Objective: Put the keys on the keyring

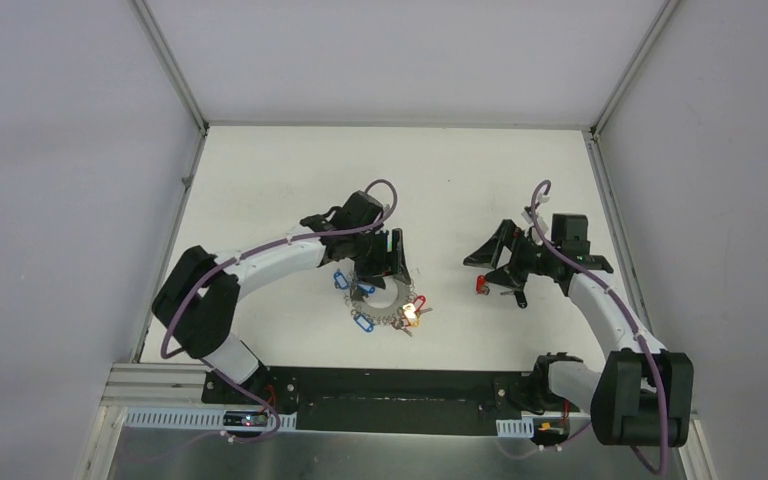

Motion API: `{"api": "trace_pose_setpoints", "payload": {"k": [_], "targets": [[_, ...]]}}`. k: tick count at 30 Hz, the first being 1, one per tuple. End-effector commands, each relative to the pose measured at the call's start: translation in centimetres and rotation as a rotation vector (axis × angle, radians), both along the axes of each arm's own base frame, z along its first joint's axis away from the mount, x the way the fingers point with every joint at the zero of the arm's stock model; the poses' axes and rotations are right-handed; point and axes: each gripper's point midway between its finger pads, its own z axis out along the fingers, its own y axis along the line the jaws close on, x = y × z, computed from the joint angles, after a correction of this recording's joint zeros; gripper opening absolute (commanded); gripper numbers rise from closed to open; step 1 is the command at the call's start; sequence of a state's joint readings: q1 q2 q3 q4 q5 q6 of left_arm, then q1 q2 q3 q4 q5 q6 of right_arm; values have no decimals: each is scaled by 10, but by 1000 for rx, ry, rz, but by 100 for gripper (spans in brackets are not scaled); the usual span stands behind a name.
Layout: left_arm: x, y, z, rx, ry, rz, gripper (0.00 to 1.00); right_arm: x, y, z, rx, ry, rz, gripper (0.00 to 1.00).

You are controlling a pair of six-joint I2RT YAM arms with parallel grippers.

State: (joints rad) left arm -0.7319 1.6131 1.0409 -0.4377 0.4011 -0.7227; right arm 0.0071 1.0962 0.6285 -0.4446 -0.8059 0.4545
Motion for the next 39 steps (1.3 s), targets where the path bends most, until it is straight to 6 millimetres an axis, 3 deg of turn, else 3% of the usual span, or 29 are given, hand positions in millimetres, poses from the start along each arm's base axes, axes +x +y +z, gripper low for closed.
{"api": "trace_pose_setpoints", "payload": {"k": [1, 7, 13, 20, 29, 39], "targets": [[-3, 4, 31, -95, -51, 21, 67, 13, 13, 12, 49, -54, 51, 100], [-11, 34, 33, -124, -51, 90, 68, 19, 42, -11, 24, 24, 140, 99], [-14, 71, 24, -128, -44, 185, 67, 21, 78, -46, -84, 118, 232, 86], [-27, 103, -6, -51, 28, 274, 65, 10, 118, -74, -197, 176, 352, 72], [-32, 111, -38, 48, 102, 266, 62, -18, 133, -91, -264, 208, 420, 71], [-8, 99, -49, 95, 96, 213, 58, -51, 144, -93, -235, 239, 453, 64]]}}
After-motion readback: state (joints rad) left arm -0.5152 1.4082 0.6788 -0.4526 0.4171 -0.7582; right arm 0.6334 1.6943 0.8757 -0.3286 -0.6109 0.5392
